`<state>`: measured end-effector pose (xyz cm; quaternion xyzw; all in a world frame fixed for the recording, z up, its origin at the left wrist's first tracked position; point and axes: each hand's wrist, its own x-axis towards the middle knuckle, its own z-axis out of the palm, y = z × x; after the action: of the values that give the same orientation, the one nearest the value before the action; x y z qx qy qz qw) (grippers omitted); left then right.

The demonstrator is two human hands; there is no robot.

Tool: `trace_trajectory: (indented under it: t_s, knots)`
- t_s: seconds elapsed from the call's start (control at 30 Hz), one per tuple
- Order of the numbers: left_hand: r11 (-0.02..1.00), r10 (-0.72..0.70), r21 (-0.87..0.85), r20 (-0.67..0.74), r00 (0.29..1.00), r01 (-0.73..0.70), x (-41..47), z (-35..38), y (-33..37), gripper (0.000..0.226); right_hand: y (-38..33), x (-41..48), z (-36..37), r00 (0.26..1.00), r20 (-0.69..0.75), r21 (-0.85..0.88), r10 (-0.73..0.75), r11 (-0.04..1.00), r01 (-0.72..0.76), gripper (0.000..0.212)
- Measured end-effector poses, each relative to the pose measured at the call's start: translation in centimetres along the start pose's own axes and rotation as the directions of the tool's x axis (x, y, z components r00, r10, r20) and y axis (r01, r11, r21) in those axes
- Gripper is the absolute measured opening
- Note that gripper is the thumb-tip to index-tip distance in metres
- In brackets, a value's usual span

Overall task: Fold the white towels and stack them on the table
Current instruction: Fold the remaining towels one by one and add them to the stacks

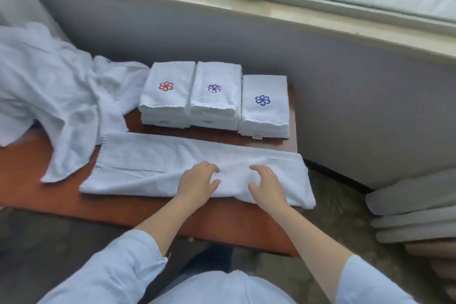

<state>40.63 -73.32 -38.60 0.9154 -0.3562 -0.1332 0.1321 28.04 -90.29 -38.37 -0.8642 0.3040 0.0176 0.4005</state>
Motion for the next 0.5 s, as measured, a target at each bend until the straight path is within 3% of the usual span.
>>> trace_trajectory:
  t_s: [0.27,0.5]
  knots:
    - [0.961,-0.277,-0.025,-0.118,0.954,0.276,-8.6,-3.9,-8.8,0.027,-7.1,-0.4,6.2,0.955,0.202,-0.046,-0.218,0.972,0.232,0.047]
    - [0.942,-0.335,-0.046,-0.147,0.931,0.331,-9.7,-6.5,-17.7,0.026,-14.0,2.3,13.1,0.948,0.208,-0.056,-0.243,0.964,0.259,0.035]
